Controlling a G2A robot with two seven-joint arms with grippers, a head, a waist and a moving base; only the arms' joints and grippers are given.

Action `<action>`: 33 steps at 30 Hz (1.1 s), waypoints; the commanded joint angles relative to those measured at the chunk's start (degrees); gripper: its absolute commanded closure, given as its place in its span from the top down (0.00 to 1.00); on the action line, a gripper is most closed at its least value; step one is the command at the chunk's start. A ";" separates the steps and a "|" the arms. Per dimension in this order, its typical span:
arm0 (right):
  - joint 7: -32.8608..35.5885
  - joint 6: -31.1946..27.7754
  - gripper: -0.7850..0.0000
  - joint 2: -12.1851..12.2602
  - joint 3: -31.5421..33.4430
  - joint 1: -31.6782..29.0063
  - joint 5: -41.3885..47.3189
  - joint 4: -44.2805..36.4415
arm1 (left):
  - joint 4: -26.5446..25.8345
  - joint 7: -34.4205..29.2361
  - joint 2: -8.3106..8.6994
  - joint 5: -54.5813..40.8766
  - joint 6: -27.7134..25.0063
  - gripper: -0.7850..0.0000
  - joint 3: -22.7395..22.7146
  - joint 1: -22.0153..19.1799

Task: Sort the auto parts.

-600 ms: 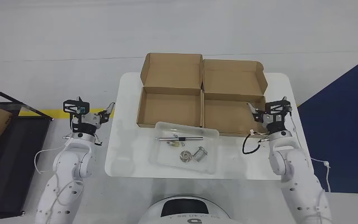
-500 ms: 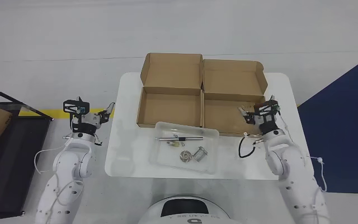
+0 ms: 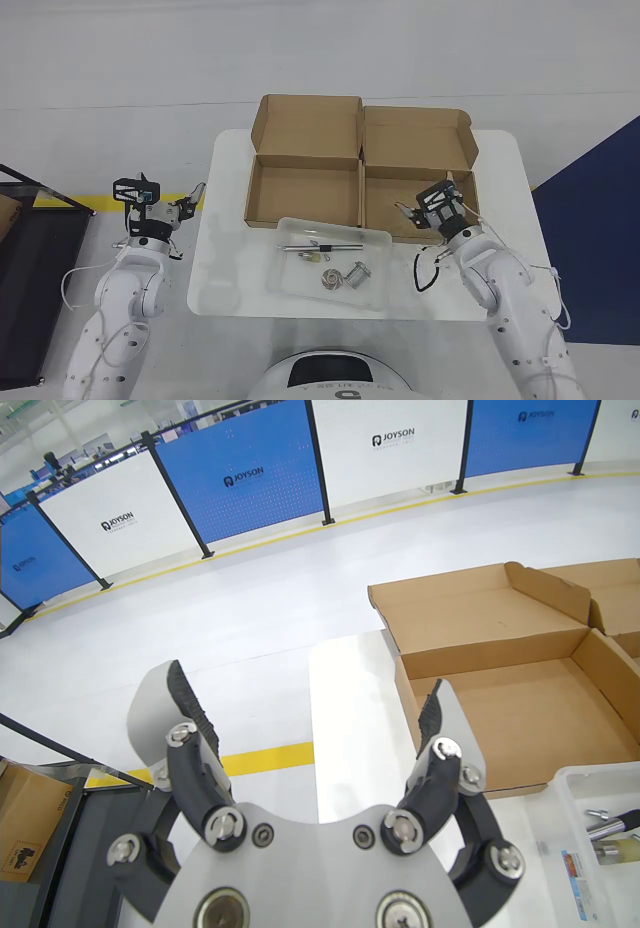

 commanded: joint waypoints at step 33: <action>39.35 -33.78 0.32 1.15 -16.40 10.53 12.47 3.29 | 0.00 0.00 0.00 0.00 0.00 1.00 0.00 0.00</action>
